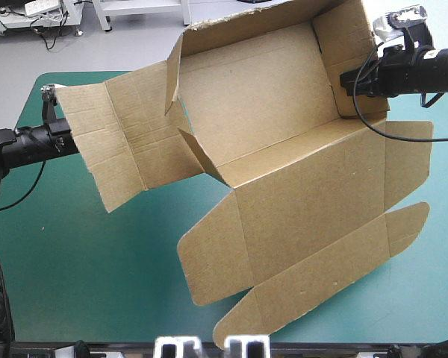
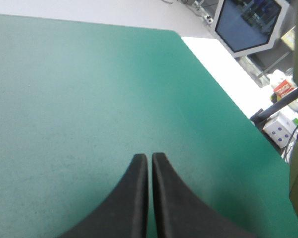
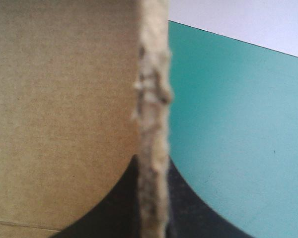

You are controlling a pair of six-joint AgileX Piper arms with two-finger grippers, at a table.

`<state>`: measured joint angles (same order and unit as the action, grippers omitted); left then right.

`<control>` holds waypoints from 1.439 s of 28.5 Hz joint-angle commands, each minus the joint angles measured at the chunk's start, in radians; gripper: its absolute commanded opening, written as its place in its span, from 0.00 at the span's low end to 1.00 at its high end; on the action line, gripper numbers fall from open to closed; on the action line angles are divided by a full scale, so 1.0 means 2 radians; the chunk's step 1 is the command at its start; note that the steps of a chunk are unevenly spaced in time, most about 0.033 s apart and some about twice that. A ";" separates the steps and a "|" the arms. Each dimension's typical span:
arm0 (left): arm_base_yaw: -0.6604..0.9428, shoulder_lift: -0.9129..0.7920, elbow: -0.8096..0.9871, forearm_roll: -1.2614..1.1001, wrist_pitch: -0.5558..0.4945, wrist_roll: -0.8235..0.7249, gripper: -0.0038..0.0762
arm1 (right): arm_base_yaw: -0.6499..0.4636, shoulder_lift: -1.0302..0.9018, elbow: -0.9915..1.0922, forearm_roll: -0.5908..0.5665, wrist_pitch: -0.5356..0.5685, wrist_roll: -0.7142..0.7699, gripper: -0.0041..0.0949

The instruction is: Fold the box

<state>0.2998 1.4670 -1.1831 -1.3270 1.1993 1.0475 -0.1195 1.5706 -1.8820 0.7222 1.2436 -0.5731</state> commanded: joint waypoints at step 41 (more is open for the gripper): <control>-0.129 -0.020 -0.013 -0.113 0.033 -0.025 0.64 | 0.142 0.086 -0.014 -0.149 -0.166 0.123 0.02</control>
<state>0.0475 1.4662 -1.1831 -1.5075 1.1948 1.0060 0.1588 1.7876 -1.8820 0.3869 0.9730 -0.3554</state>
